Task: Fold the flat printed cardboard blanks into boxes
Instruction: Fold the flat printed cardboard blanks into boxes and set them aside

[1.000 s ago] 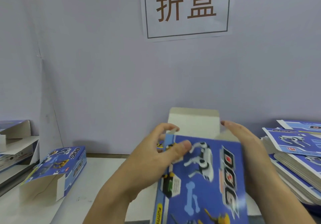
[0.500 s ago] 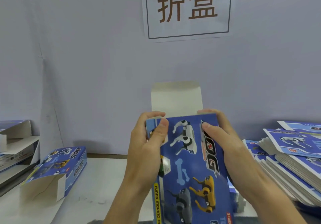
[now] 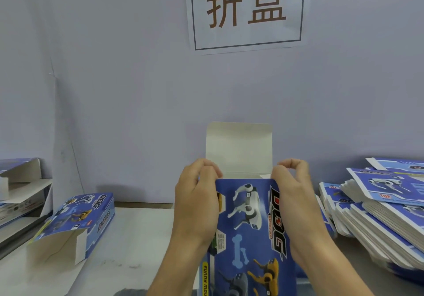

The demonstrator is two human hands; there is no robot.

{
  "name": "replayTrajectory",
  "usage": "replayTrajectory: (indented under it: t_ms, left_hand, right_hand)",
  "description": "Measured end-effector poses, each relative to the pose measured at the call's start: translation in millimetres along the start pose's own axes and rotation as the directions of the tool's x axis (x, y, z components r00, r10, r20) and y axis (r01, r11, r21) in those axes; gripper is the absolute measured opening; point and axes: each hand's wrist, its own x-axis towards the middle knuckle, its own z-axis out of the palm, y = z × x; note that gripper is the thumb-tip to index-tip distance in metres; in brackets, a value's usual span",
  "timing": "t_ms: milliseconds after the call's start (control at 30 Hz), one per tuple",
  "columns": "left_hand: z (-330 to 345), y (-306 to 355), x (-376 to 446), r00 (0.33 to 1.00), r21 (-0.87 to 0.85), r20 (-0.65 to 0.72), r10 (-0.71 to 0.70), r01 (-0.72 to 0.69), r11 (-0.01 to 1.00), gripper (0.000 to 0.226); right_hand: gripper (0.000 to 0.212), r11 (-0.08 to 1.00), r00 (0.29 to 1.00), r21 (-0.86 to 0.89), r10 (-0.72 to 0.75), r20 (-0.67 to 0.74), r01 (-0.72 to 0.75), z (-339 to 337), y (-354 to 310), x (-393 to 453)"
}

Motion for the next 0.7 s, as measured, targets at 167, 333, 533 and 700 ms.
replayTrajectory:
  t_ms: [167,333,533,700]
  left_hand:
    - [-3.0,0.9,2.9,0.994,-0.132,0.022,-0.106,0.108,0.985,0.047]
    - [-4.6,2.2,-0.1,0.999,-0.143,-0.010,0.036,-0.037,0.989,0.020]
    - [-7.3,-2.0,-6.3,1.000,-0.230,0.011,0.013,-0.010,0.973,0.067]
    - [-2.6,-3.7,-2.6,0.991,-0.098,0.093,0.098,-0.089,0.991,0.021]
  right_hand:
    - [0.035,0.999,0.996,-0.013,-0.030,0.080,0.032,3.6,-1.6,-0.3]
    - [0.016,0.994,0.992,0.075,-0.087,0.087,0.080,-0.1,3.6,-1.3]
    - [0.041,0.991,0.992,0.130,-0.051,0.112,0.036,2.8,-0.9,-1.7]
    - [0.030,0.989,0.974,0.062,-0.141,0.179,0.132,-1.1,4.8,-0.6]
